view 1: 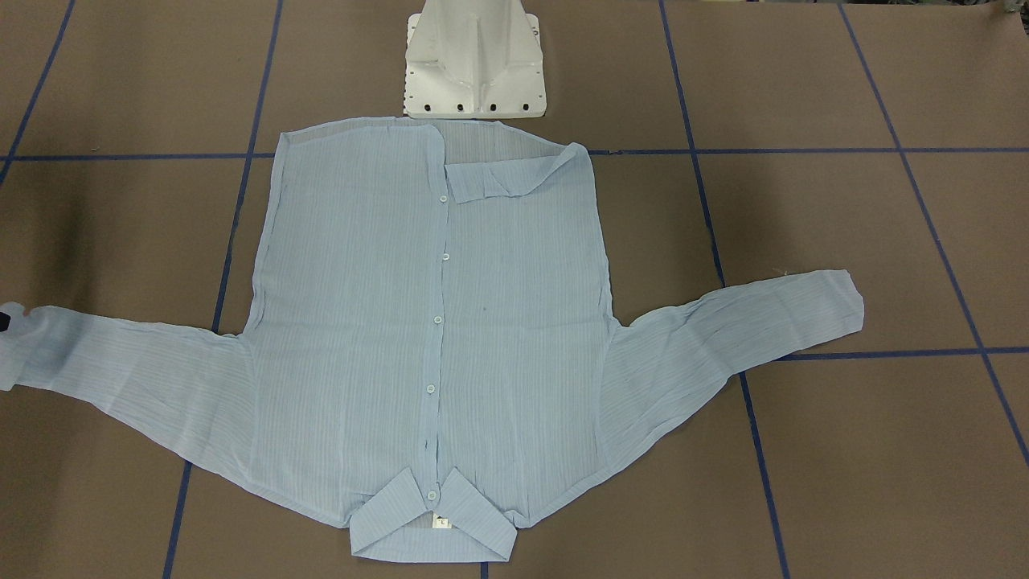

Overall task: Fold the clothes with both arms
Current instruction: 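Fold the held sleeve across the shirt toward the collar with right gripper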

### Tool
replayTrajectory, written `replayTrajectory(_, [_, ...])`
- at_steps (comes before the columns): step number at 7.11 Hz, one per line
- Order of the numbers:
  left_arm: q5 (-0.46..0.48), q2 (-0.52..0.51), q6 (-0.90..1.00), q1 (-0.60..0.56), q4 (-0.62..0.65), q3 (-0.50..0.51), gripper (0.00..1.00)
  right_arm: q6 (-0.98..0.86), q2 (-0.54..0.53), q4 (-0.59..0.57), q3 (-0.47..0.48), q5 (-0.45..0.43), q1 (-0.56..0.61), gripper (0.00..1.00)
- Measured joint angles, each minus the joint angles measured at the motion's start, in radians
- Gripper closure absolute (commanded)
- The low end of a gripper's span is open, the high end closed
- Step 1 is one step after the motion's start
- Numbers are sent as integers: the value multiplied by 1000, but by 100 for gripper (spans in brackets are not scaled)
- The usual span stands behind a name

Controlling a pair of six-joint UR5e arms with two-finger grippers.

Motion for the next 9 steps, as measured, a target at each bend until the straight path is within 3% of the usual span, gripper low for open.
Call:
replayTrajectory(2, [1, 0, -2, 0, 0, 0, 0, 307, 205, 0, 35, -22, -120, 100])
replayTrajectory(5, [2, 3, 0, 0, 1, 0, 0, 426, 458, -49, 20, -161, -284, 100])
replayTrajectory(9, [3, 3, -1, 0, 0, 19, 0, 443, 697, -116, -188, -391, -469, 100])
